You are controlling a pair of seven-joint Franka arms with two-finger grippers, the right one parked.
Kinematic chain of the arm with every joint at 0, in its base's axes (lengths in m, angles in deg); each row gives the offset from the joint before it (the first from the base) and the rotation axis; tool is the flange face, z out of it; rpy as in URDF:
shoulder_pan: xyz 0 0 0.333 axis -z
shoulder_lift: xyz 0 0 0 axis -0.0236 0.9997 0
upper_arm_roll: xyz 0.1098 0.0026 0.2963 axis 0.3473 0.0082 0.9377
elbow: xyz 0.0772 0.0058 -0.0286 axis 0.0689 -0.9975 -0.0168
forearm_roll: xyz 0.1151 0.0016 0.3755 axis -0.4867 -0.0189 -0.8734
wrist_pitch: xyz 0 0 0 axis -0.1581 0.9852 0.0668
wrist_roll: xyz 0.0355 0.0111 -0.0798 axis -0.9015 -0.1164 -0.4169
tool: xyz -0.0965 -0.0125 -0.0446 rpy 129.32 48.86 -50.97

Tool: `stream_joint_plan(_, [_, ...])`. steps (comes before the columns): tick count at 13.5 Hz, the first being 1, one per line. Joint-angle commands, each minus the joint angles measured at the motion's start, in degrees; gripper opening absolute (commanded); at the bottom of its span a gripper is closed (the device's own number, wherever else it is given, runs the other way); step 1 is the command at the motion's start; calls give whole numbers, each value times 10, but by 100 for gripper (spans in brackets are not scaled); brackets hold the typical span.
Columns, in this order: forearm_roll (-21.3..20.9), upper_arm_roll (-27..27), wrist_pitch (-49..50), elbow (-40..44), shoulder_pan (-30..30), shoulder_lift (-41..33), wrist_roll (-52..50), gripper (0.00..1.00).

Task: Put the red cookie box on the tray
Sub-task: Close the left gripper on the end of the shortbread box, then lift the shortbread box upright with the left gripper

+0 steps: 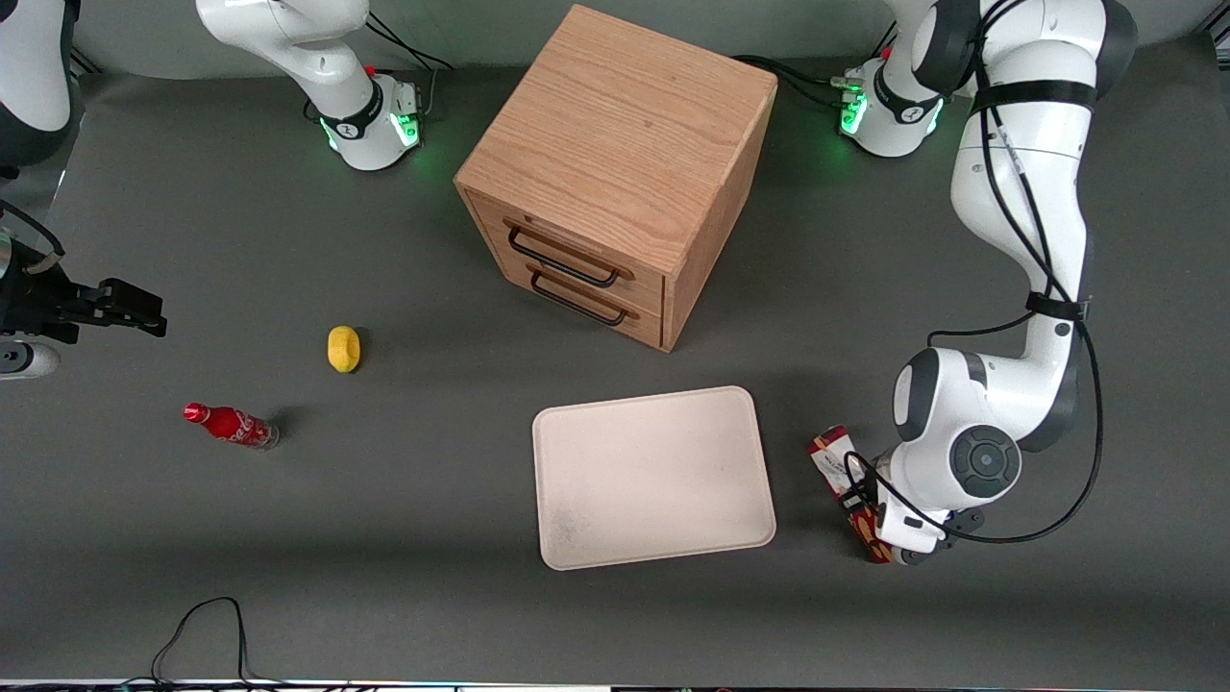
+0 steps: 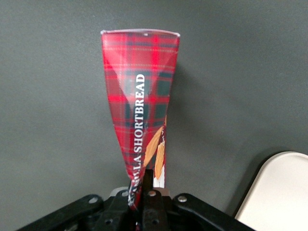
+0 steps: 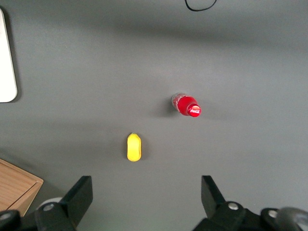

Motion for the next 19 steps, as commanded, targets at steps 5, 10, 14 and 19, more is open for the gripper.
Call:
stream_joint_plan(5, [-6, 4, 146, -16, 2, -111, 13, 0])
stream_joint_plan(10, [-3, 0, 313, -22, 11, -278, 26, 0])
stream_joint_plan(14, [2, -3, 332, -108, 21, -397, 29, 0])
stream_joint_plan(19, [5, -19, 325, -108, 29, -389, 27, 0])
